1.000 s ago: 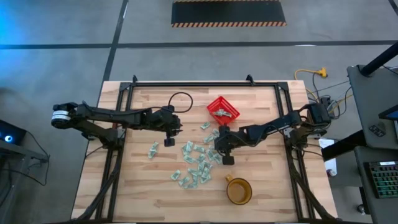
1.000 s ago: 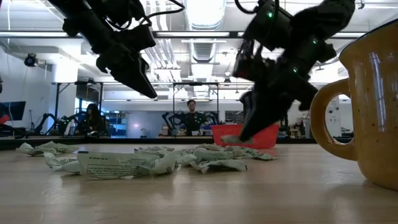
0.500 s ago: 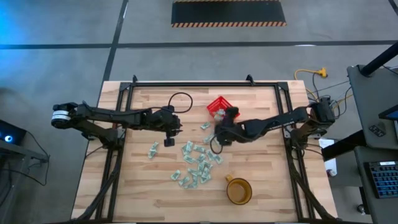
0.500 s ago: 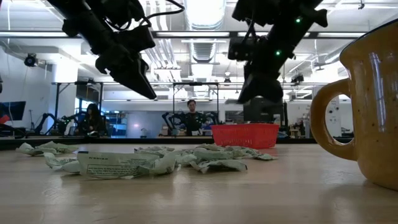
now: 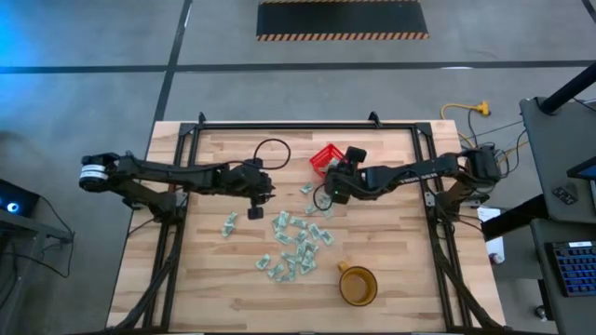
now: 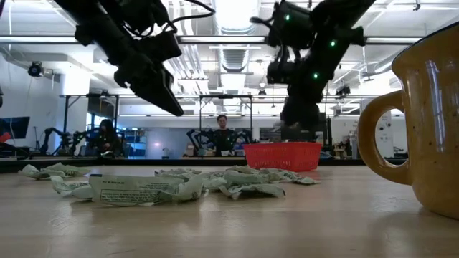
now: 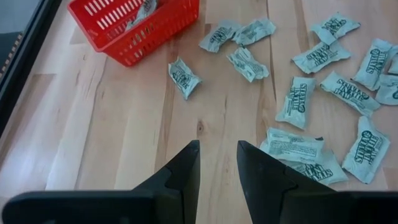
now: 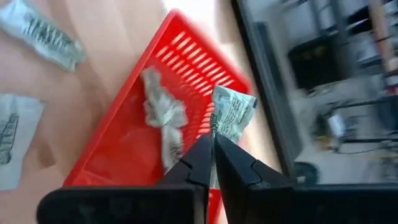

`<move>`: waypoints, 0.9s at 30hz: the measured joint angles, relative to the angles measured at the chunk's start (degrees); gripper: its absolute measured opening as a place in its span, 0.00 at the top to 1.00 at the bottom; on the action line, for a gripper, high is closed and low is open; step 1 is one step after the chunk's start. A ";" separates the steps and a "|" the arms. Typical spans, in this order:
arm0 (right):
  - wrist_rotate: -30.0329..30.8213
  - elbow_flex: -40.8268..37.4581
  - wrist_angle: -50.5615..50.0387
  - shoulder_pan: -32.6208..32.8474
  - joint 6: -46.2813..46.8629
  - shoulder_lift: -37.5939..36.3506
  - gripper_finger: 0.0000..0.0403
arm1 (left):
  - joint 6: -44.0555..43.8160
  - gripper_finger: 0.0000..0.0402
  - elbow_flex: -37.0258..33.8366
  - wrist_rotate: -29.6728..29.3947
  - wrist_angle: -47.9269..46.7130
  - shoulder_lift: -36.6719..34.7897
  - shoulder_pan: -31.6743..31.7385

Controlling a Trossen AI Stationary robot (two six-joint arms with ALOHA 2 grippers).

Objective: Pick and place Stevia / Truvia into bins
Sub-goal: Put the stevia packet into the red basket

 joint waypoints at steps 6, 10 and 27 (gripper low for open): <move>-5.85 -0.22 0.07 -2.41 0.20 0.00 0.83 | 0.02 0.78 0.15 -0.01 0.58 1.51 0.00; -5.90 0.55 0.13 -2.36 -1.11 0.00 0.75 | 0.21 0.78 -0.09 -0.01 5.72 3.04 0.00; -11.17 0.35 -0.62 7.57 -2.87 -12.42 0.76 | 2.12 0.78 6.23 -0.02 31.74 29.22 1.08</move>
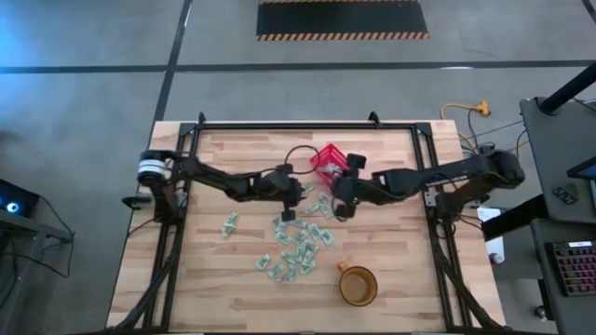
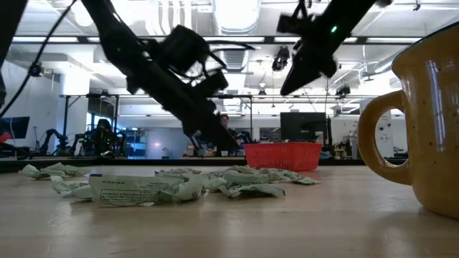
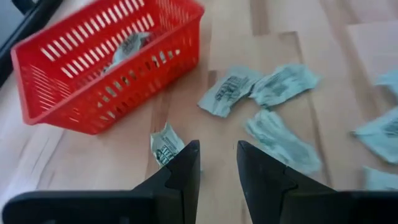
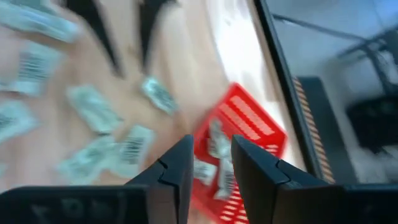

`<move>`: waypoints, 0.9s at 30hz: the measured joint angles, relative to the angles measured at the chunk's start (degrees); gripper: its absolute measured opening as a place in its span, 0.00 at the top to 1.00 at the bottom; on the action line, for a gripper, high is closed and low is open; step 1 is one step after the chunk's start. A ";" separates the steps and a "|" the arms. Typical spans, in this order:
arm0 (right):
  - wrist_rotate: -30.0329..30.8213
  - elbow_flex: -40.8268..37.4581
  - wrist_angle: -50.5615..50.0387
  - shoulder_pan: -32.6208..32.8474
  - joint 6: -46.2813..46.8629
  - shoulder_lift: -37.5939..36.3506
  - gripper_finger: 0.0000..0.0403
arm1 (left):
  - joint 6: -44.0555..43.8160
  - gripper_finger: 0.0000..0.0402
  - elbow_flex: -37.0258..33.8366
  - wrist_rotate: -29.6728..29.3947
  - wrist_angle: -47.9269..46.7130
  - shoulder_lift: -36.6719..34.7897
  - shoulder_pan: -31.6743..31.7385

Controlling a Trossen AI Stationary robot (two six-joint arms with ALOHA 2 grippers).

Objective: Pick and place Stevia / Truvia into bins
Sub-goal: Put the stevia packet into the red basket

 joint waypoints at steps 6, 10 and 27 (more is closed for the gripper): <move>-3.06 -0.70 -0.25 4.94 2.58 -5.14 0.78 | -0.56 0.78 3.14 -0.02 -0.03 3.55 2.30; -3.09 -1.05 -0.30 8.49 3.55 -7.05 0.80 | -0.65 0.78 3.37 -0.04 -0.38 3.56 3.50; -2.85 -2.89 -0.41 14.43 8.28 -5.13 0.81 | -2.27 0.78 3.43 6.19 -3.23 6.49 4.95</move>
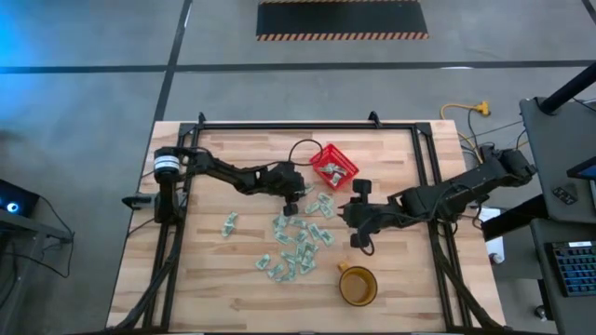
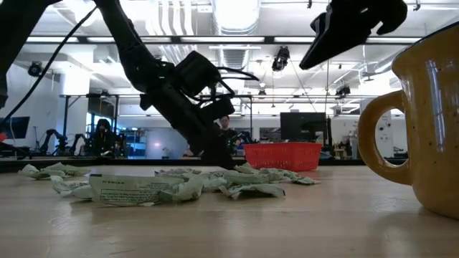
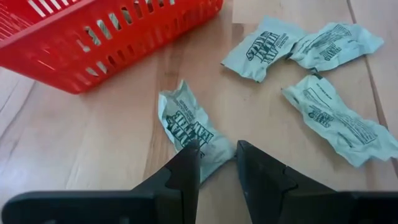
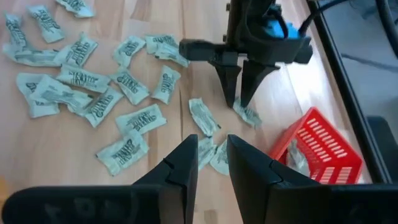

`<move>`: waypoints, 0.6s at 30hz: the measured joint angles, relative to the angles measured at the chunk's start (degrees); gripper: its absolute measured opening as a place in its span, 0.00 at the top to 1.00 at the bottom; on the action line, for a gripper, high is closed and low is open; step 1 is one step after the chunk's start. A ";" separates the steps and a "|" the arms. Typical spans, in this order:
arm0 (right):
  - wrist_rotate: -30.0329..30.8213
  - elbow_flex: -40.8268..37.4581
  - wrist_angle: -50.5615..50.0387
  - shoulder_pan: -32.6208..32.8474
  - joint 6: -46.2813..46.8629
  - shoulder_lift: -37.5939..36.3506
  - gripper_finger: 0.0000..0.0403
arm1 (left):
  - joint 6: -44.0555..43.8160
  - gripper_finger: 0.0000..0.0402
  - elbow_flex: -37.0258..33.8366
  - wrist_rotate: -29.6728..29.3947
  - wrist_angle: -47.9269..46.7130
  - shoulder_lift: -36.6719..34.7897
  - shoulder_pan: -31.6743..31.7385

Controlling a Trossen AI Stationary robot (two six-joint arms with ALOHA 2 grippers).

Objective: Pick and place Stevia / Truvia into bins
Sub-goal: Put the stevia packet into the red basket

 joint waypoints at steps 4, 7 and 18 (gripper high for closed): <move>0.00 -1.12 -0.10 -0.02 1.81 0.16 0.82 | 0.00 0.80 -0.11 0.04 -0.13 -0.02 0.02; 0.00 -1.70 -0.32 0.00 2.98 0.28 0.83 | 0.03 0.87 0.05 0.07 -0.54 -0.02 0.02; 0.00 -4.03 -0.18 -0.02 4.00 0.54 0.81 | 0.22 0.98 0.04 -0.24 -2.63 -2.37 -0.13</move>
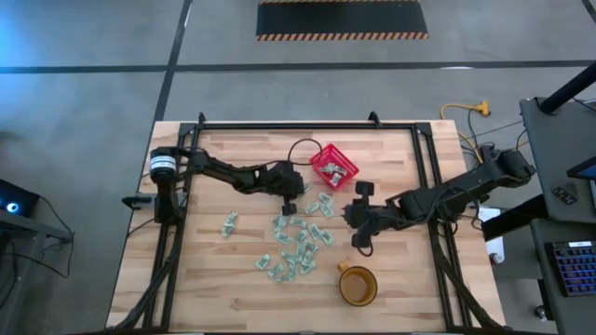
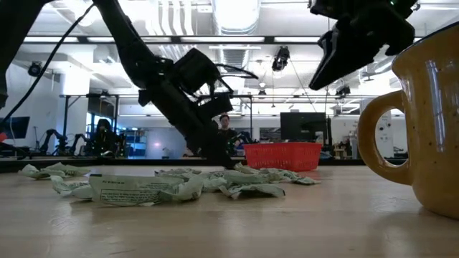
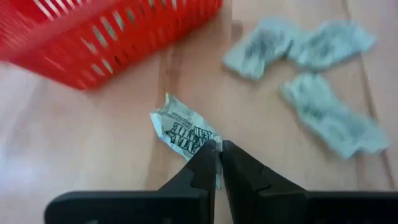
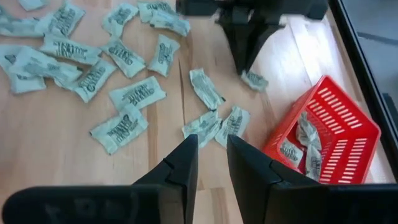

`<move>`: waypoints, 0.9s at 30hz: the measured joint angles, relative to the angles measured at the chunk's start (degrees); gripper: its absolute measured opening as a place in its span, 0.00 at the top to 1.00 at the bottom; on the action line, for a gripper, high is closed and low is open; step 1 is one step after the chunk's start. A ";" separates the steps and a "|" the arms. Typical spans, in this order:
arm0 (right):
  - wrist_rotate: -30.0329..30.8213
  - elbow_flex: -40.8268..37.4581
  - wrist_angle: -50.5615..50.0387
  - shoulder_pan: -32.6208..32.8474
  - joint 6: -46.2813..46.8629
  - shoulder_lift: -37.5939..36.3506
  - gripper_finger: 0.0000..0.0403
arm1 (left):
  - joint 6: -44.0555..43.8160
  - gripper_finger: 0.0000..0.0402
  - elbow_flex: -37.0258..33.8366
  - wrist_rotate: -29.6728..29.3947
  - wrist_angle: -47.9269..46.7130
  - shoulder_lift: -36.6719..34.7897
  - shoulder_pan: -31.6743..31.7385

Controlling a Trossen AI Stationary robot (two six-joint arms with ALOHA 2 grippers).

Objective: Pick and place Stevia / Truvia into bins
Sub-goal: Put the stevia packet into the red basket

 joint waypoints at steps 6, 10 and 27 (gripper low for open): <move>0.01 -2.67 -0.03 -0.01 -0.02 0.00 0.83 | 3.47 0.98 0.02 0.04 5.18 -5.02 -0.18; 0.05 -3.39 0.06 -0.04 -0.12 0.00 0.84 | 8.15 0.98 0.32 0.03 13.47 -6.09 -0.17; 0.33 -3.46 0.42 -0.04 -0.09 -0.02 0.85 | 9.03 0.98 23.05 -4.74 -9.35 4.28 4.53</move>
